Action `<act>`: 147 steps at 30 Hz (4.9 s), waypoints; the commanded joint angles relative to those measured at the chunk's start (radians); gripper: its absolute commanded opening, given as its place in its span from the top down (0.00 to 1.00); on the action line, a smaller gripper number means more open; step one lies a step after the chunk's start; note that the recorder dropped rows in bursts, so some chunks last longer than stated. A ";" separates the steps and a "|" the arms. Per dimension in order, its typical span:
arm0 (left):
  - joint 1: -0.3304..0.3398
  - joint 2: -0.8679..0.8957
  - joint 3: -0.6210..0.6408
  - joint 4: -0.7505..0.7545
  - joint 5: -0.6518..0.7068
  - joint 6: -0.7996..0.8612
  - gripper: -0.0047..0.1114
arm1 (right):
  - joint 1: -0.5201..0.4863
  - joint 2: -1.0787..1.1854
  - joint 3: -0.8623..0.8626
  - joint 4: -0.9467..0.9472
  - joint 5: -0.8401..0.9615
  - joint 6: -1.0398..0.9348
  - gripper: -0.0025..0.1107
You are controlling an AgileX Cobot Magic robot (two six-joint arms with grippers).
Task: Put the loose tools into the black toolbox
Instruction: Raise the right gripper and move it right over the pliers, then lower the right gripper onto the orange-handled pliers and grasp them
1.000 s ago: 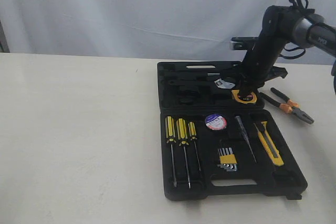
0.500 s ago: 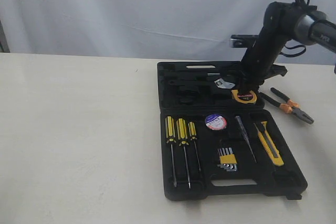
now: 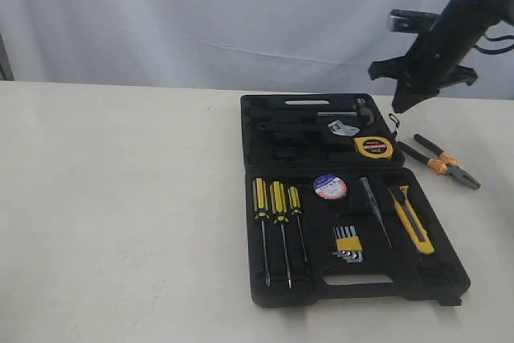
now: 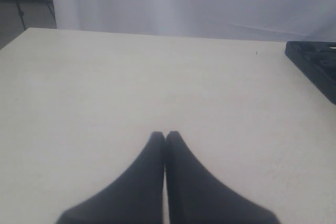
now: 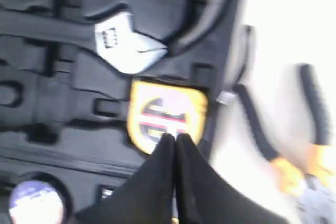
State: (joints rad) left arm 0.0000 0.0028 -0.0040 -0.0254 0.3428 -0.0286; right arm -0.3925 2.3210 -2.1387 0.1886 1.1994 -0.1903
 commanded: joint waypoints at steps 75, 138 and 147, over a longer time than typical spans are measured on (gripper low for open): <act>-0.006 -0.003 0.004 0.000 -0.002 -0.002 0.96 | -0.158 0.035 0.045 -0.076 0.022 -0.518 0.35; -0.006 -0.003 0.004 0.000 -0.002 -0.002 0.96 | -0.184 0.138 0.198 -0.111 -0.059 -0.673 0.98; -0.006 -0.003 0.004 0.000 -0.002 -0.002 0.96 | -0.186 0.079 0.198 -0.058 -0.052 -0.697 0.98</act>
State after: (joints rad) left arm 0.0000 0.0028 -0.0040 -0.0254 0.3428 -0.0286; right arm -0.5738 2.4274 -1.9443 0.1066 1.1274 -0.8644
